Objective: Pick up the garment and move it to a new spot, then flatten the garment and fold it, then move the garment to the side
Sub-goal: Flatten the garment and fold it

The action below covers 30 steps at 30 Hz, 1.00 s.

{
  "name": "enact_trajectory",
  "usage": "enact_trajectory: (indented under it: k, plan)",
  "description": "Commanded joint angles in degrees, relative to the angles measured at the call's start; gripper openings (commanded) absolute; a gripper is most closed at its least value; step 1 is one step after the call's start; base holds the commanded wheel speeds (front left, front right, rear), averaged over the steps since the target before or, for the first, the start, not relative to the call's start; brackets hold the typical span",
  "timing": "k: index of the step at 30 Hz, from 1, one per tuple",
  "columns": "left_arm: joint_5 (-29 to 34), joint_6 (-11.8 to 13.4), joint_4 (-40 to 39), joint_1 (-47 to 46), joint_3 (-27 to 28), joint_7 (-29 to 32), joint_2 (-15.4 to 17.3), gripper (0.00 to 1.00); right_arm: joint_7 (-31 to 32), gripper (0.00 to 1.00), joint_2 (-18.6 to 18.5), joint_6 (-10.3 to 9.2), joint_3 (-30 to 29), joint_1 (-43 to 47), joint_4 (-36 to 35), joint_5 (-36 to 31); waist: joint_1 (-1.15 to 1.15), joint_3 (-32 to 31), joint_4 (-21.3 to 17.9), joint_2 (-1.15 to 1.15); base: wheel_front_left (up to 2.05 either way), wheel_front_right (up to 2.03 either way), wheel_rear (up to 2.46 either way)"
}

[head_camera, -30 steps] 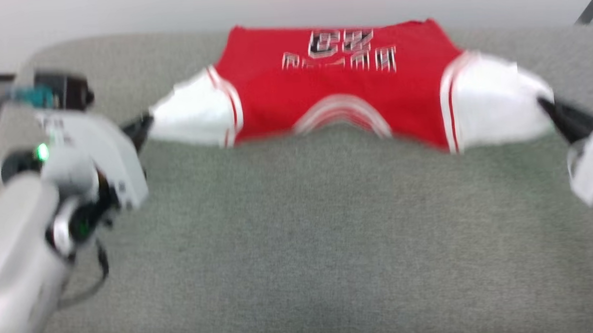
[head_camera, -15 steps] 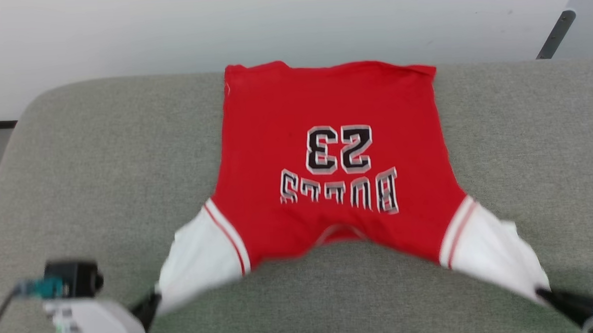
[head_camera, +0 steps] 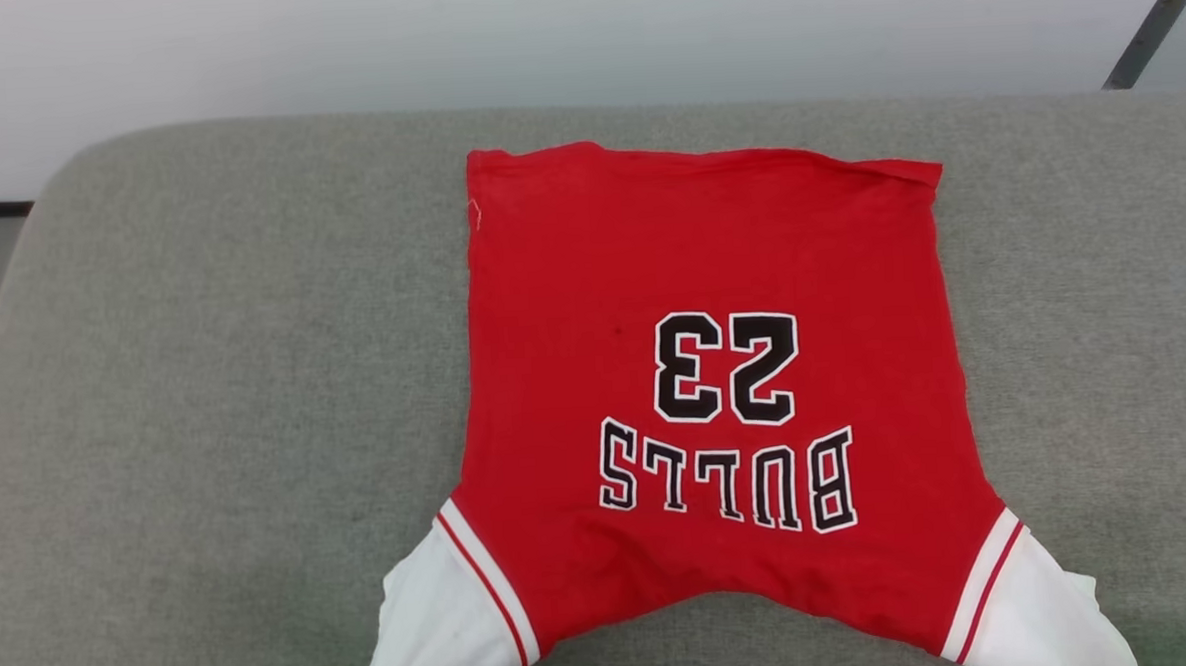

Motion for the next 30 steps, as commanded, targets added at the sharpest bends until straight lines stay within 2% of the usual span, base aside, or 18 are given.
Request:
enact_trajectory:
  k: [1,5,6,7,9,16,21,24,30]
  plan:
    - [0.3,0.3,-0.4,0.7,0.0,-0.5,-0.3,0.0,0.2,0.0,0.4,0.03,-0.4,0.6,-0.3,-0.6,0.0,0.8,0.5,0.0,0.0,0.0,0.0]
    - [1.3,-0.7,-0.4,-0.5,-0.7,-0.7,-0.9,0.0,0.1,0.0,0.7,0.03,0.5,-1.0,-0.4,-2.4,0.0,1.9,1.0,0.0,0.0,0.0,0.0]
    - [1.5,-0.9,-0.2,-1.0,-1.0,-0.6,-1.0,0.0,-0.1,0.07,1.0,0.03,0.6,-1.5,-0.3,-2.8,0.0,2.1,1.1,0.0,0.0,0.0,0.0]
    - [1.8,-1.1,-0.1,-1.5,-1.2,-0.6,-1.2,0.0,-0.1,0.24,1.2,0.03,0.9,-2.1,-0.5,-3.1,0.0,2.4,1.1,0.0,0.0,0.0,0.0]
    - [2.4,-1.3,0.2,-2.3,-1.6,-0.5,-1.5,0.0,-0.4,1.0,1.3,0.03,0.8,-3.3,-0.7,-3.9,0.0,3.0,1.2,0.0,0.0,0.0,0.0]
    - [3.7,-1.8,0.4,-4.8,-2.9,-0.4,-3.2,0.0,1.8,1.0,1.6,0.03,-1.2,-8.4,-4.5,-5.6,0.0,5.2,2.0,0.0,0.0,0.0,0.0]
    - [4.6,-2.8,0.9,-7.4,-4.1,0.3,-4.9,0.0,1.0,1.0,1.5,0.03,-2.8,-18.9,-6.6,-9.1,0.0,7.4,3.1,0.0,0.0,0.0,0.0]
    - [5.3,-3.4,1.5,-9.5,-4.8,0.8,-5.7,0.0,-0.8,1.0,2.2,0.03,-2.0,-27.5,-4.0,-12.0,0.0,8.8,4.0,0.0,0.0,0.0,0.0]
    - [6.6,-5.2,2.8,-13.8,-6.6,2.0,-7.8,0.0,-4.0,1.0,4.5,0.03,1.3,-45.2,9.2,-17.5,0.0,11.7,6.3,0.0,0.0,0.0,0.0]
